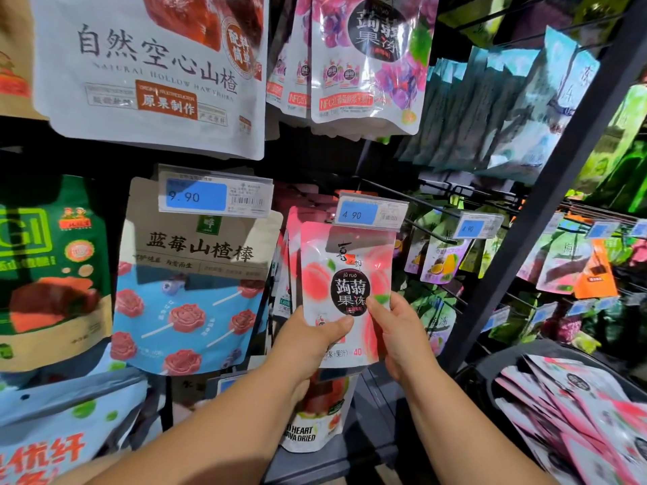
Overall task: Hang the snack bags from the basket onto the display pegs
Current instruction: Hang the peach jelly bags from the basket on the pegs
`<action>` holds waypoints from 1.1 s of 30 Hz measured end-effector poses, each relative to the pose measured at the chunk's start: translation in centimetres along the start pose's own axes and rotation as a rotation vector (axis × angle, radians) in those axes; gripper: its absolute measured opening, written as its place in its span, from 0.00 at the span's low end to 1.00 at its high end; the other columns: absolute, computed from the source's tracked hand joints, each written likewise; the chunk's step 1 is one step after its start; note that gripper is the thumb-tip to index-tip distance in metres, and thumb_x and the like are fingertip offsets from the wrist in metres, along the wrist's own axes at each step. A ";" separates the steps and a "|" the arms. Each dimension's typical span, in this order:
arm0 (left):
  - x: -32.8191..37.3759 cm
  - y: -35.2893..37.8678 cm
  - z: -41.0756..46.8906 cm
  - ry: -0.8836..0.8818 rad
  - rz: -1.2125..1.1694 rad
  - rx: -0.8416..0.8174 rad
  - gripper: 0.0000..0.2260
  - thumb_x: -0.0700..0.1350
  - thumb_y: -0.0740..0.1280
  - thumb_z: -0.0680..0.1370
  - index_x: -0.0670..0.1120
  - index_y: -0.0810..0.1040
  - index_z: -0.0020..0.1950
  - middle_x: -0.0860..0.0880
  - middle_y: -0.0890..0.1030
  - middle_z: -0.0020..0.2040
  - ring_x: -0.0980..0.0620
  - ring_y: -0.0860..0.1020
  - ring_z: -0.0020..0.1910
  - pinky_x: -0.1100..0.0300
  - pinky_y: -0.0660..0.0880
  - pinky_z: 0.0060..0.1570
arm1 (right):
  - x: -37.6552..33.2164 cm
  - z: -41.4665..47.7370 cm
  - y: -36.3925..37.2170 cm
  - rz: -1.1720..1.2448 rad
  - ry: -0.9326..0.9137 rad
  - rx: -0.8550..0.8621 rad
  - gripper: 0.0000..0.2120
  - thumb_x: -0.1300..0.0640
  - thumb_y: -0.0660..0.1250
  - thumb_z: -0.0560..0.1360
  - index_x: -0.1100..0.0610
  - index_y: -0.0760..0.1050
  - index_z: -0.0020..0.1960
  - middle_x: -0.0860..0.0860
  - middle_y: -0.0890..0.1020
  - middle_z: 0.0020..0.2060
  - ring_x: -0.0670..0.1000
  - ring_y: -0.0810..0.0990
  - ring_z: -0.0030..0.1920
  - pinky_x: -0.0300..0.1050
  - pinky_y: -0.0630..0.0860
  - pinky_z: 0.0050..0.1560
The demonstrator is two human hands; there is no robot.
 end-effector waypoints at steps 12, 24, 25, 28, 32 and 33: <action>0.0 -0.2 0.1 0.059 0.080 0.056 0.15 0.41 0.76 0.73 0.49 0.80 0.58 0.49 0.86 0.50 0.47 0.84 0.50 0.46 0.79 0.56 | -0.6 -0.1 0.7 0.036 0.009 -0.012 0.05 0.60 0.63 0.81 0.58 0.78 0.52 0.55 0.87 0.46 0.57 0.86 0.46 0.57 0.81 0.50; 1.0 -1.2 2.8 0.067 0.341 0.335 0.16 0.50 0.77 0.70 0.49 0.76 0.54 0.51 0.82 0.50 0.48 0.80 0.50 0.51 0.77 0.56 | 0.3 3.7 2.9 -0.174 0.018 0.019 0.18 0.42 0.67 0.68 0.53 0.79 0.51 0.55 0.85 0.50 0.59 0.83 0.54 0.65 0.77 0.60; 0.8 -1.4 3.1 0.074 0.364 0.358 0.16 0.49 0.77 0.71 0.49 0.76 0.54 0.50 0.82 0.50 0.48 0.80 0.50 0.51 0.77 0.56 | 0.4 3.8 3.0 -0.190 0.016 0.026 0.18 0.42 0.67 0.68 0.52 0.79 0.50 0.55 0.85 0.50 0.58 0.83 0.54 0.65 0.77 0.60; 0.7 -1.9 3.3 0.084 0.431 0.397 0.17 0.48 0.77 0.71 0.49 0.75 0.55 0.50 0.82 0.50 0.48 0.80 0.49 0.51 0.78 0.54 | 0.5 3.7 3.2 -0.242 -0.007 0.041 0.16 0.42 0.66 0.70 0.54 0.77 0.49 0.58 0.84 0.49 0.60 0.82 0.54 0.63 0.76 0.60; 0.5 -2.2 3.2 0.108 0.498 0.396 0.15 0.47 0.75 0.73 0.48 0.74 0.55 0.50 0.80 0.49 0.49 0.78 0.46 0.58 0.72 0.46 | 0.5 3.2 2.4 -0.293 -0.016 0.016 0.08 0.49 0.65 0.80 0.53 0.77 0.49 0.53 0.84 0.46 0.55 0.83 0.49 0.51 0.78 0.51; 0.5 -2.2 3.0 0.121 0.523 0.398 0.15 0.47 0.75 0.73 0.48 0.74 0.55 0.50 0.80 0.50 0.49 0.78 0.46 0.58 0.72 0.46 | 0.6 3.0 2.2 -0.285 -0.020 0.010 0.09 0.50 0.64 0.80 0.55 0.76 0.47 0.53 0.83 0.42 0.54 0.82 0.45 0.48 0.77 0.46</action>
Point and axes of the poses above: each hand's wrist, its own z-axis towards the middle knuckle, its own y-axis out of the palm, x = y × z, the point moved 1 cm from there along z, towards the middle knuckle
